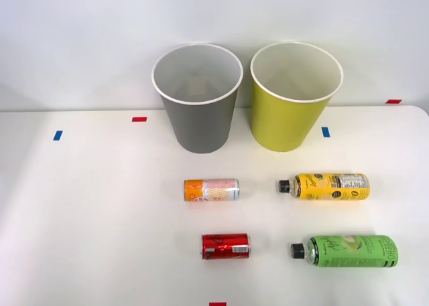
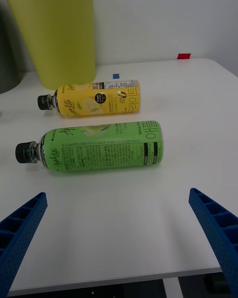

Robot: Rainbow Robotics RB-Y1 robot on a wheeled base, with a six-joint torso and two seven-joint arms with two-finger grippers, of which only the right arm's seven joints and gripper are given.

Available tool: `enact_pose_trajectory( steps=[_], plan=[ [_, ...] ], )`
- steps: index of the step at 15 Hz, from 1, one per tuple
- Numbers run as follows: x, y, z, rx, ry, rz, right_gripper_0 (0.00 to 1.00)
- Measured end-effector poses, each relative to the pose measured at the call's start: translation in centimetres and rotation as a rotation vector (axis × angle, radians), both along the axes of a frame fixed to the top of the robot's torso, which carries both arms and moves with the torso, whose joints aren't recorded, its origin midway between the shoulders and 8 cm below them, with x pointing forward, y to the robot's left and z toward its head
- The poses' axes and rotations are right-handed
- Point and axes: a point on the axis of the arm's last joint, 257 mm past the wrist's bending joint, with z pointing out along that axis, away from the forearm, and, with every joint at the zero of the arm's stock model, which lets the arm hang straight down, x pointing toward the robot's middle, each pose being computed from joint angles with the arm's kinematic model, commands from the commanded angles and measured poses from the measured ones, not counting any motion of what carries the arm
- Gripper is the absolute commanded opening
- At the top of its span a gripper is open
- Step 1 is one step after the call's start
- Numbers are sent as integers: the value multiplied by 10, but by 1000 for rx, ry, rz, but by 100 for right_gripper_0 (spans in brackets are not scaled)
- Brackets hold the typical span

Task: Put cans in the gray bin, plastic bottles in the light green bin

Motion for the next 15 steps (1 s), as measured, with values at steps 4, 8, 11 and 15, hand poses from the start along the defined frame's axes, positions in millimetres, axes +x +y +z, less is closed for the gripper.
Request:
enact_pose_trajectory(
  steps=[4, 8, 11, 15],
  plan=[
    [0, 0, 0, 0, 0, 0, 100],
    [0, 0, -19, 32, 30, -22, 100],
    [1, 4, -14, 55, 9, -26, 100],
    [7, 1, 2, -49, -1, 31, 100]
  ],
)
